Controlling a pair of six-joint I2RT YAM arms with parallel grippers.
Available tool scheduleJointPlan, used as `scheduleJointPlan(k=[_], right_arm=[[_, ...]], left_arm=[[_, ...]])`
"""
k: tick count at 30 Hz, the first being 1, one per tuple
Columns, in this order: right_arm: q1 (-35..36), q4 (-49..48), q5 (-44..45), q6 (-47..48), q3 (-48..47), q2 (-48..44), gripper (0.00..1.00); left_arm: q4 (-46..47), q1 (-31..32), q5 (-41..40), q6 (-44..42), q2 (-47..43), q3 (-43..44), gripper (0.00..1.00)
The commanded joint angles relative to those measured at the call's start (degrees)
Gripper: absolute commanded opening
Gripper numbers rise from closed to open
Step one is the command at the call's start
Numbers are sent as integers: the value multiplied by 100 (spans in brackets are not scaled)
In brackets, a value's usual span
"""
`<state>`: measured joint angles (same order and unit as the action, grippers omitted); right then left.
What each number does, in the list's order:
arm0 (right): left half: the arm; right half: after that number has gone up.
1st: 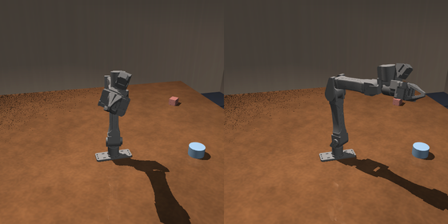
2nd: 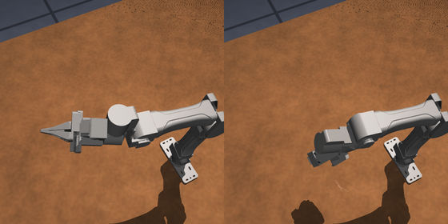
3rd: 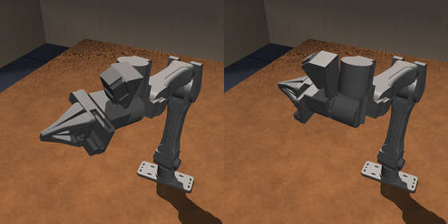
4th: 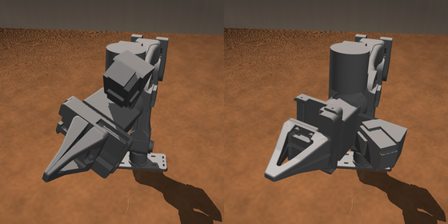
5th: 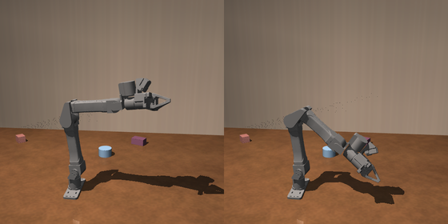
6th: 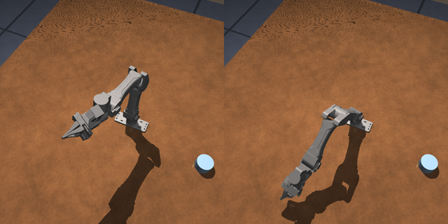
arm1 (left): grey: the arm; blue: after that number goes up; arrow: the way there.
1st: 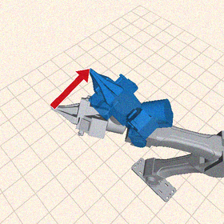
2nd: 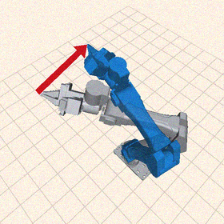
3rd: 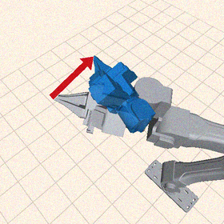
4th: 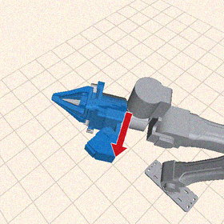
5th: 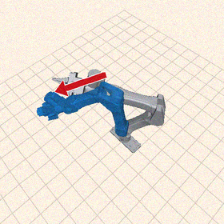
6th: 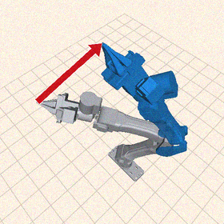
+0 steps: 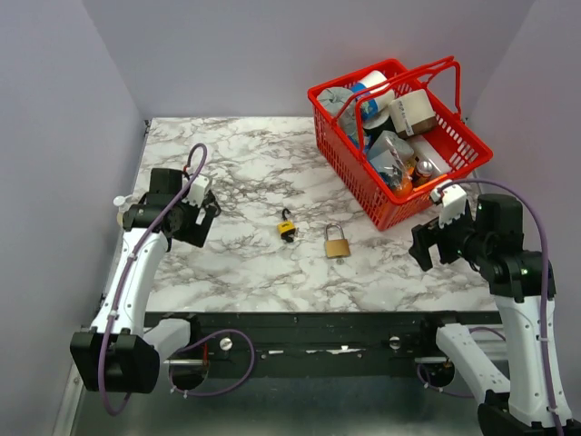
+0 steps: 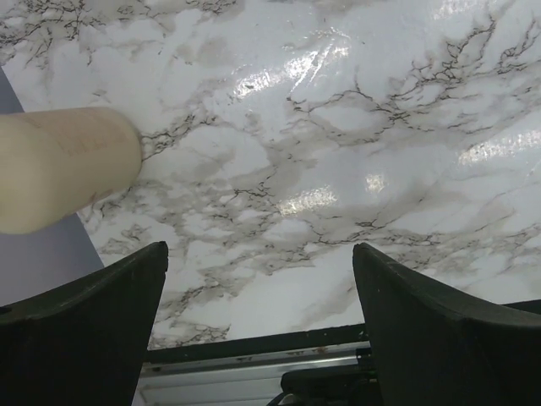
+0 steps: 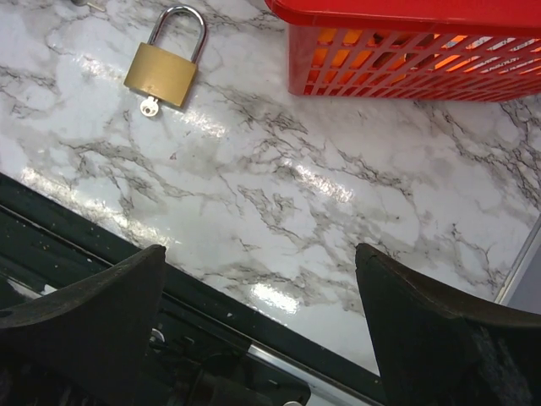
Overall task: Lock with the key
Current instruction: Pick up the lock from the center of the board.
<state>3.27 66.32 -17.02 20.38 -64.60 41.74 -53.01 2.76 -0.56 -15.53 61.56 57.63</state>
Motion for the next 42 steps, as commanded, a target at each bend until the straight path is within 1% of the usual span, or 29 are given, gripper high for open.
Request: scheduleJointPlan(k=[1, 5, 6, 8, 9, 11, 12, 18, 21, 24, 26, 30, 36, 39, 42], right_arm=[[-19, -190, 129, 0, -193, 168, 100], [-19, -199, -3, 141, -281, 326, 100], [-28, -164, -30, 159, -334, 413, 100], [-28, -111, -170, 212, -387, 519, 100], [-28, -50, -205, 238, -413, 555, 100], [-28, -32, -267, 265, -466, 634, 100], [-19, -32, -276, 265, -483, 634, 100], [-19, 82, -557, 379, -466, 625, 100], [-19, 109, -531, 370, -431, 739, 100], [-28, 83, -461, 370, -422, 810, 100], [-28, 65, -478, 353, -440, 836, 100], [-28, 30, -513, 326, -483, 915, 100], [-28, 3, -548, 326, -431, 977, 100], [-19, 3, -575, 317, -422, 1021, 100], [-28, 12, -584, 309, -431, 1056, 100]], left_arm=[[-139, 31, -103, -222, 663, 757, 99], [-280, 22, 47, -547, 1489, 1610, 99], [-349, -12, 230, -704, 1865, 1951, 99], [-402, -91, 337, -820, 2297, 2330, 99], [-533, -205, 511, -916, 2760, 2750, 99], [-675, -233, 714, -1039, 3193, 3183, 99], [-736, -398, 776, -1118, 3561, 3550, 99], [-666, -505, 759, -1681, 4687, 4571, 99], [-605, -505, 750, -2032, 5040, 4801, 99], [-614, -496, 794, -2199, 5304, 4881, 97], [-596, -496, 838, -2235, 5366, 4785, 95], [-211, -496, 821, -2279, 5384, 4171, 94], [290, -496, 715, -2341, 5428, 3476, 91], [519, -496, 706, -2367, 5463, 3264, 90], [643, -496, 715, -2402, 5585, 3290, 88]])
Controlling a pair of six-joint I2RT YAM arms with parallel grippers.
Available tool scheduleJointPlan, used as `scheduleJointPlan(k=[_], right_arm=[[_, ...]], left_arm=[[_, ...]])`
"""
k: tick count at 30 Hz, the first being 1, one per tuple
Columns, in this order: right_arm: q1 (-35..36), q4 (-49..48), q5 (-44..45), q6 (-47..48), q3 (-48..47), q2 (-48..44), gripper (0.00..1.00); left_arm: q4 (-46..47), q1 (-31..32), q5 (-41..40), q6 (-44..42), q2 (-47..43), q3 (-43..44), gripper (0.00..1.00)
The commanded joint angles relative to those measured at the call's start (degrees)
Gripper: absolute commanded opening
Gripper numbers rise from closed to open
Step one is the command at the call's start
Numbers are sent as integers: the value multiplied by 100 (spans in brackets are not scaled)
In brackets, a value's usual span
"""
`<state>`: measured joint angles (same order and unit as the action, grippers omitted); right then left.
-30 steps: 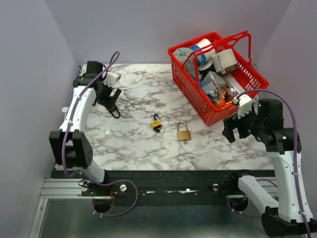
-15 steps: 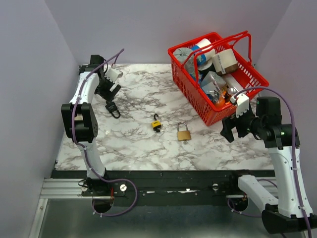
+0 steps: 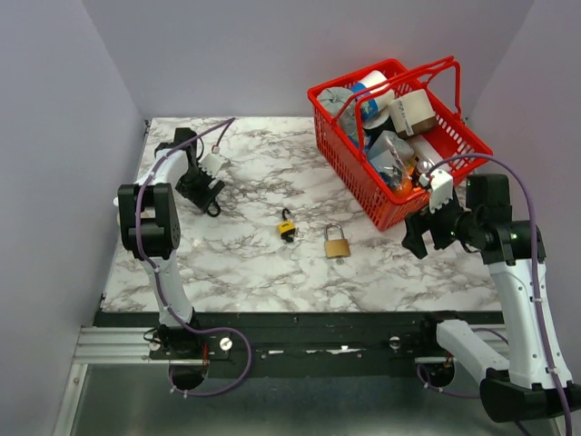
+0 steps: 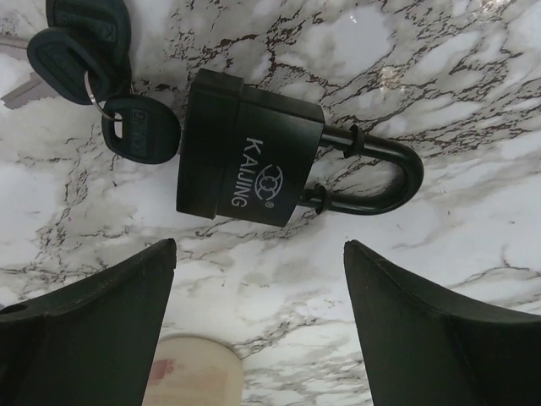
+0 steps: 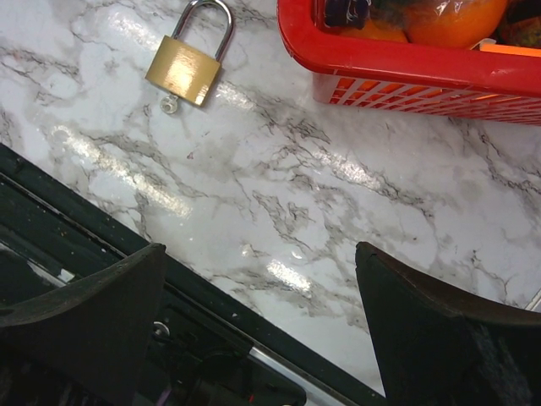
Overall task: Lock with the key
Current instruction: Pick up the lock from the center of the board.
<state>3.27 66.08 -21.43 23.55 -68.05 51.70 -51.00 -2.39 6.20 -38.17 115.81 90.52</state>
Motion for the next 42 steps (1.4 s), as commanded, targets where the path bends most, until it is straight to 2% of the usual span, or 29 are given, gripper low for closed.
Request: scheduleJointPlan(k=[1, 9, 22, 31, 40, 42], right_arm=[[-28, 27, -142, -17, -77, 68, 100], [-28, 62, -89, 0, -112, 147, 100], [-19, 54, -89, 44, -42, 200, 100], [-19, 19, -98, 35, -15, 217, 100], [-28, 19, -89, 36, -94, 288, 100], [-28, 27, -72, 36, -129, 305, 100]], left_arm=[[451, 20, 40, -129, 205, 35, 88], [565, 11, 118, -182, 548, 361, 85], [407, -7, 558, -129, 531, 660, 82], [398, -15, 479, -120, 732, 800, 80], [433, -33, 470, -85, 943, 748, 71], [521, -33, 479, -50, 935, 704, 66]])
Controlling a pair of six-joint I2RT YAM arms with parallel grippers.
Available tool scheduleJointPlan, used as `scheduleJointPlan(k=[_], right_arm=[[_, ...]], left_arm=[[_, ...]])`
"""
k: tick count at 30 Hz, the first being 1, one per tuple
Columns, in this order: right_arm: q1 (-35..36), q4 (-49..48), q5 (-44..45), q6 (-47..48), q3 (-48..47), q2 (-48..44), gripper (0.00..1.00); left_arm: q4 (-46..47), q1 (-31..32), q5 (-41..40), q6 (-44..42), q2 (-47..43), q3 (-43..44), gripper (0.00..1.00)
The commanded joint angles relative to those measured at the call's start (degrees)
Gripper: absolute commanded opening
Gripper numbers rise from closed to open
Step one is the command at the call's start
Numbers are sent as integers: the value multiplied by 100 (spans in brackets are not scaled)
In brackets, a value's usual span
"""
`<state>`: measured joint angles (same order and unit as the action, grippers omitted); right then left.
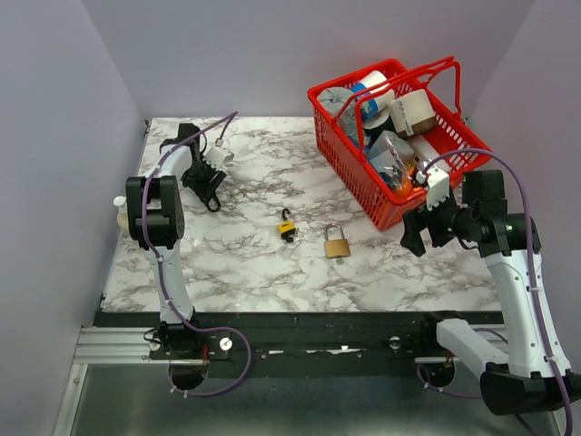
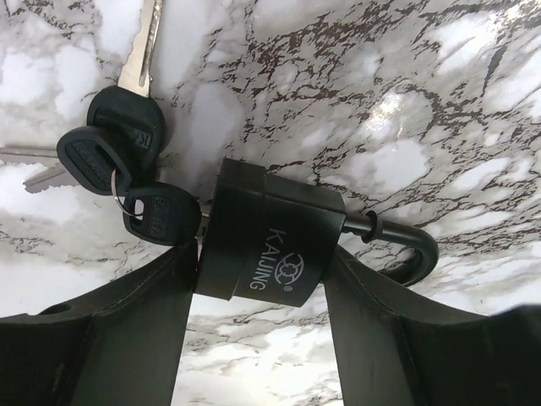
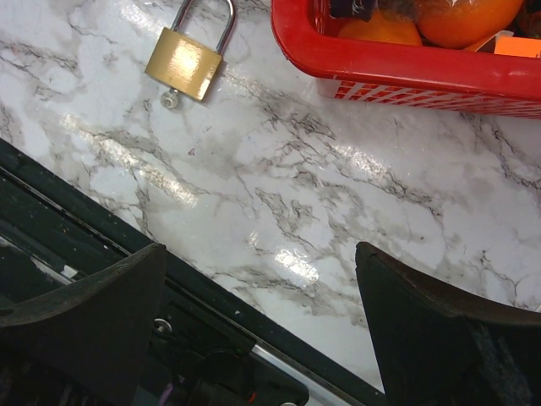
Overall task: Lock with the key
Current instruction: Pick up the lock from the center of the board.
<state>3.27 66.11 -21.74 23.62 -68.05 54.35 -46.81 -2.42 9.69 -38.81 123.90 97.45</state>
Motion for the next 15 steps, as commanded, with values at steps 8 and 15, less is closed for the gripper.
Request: scheduleJointPlan(k=[8, 15], right_arm=[[-19, 87, -295, 29, -472, 50, 100], [-28, -273, -1129, 362, -490, -275, 100]], left_arm=[[136, -40, 410, 31, -268, -199, 22], [-687, 22, 1306, -153, -1297, -332, 8]])
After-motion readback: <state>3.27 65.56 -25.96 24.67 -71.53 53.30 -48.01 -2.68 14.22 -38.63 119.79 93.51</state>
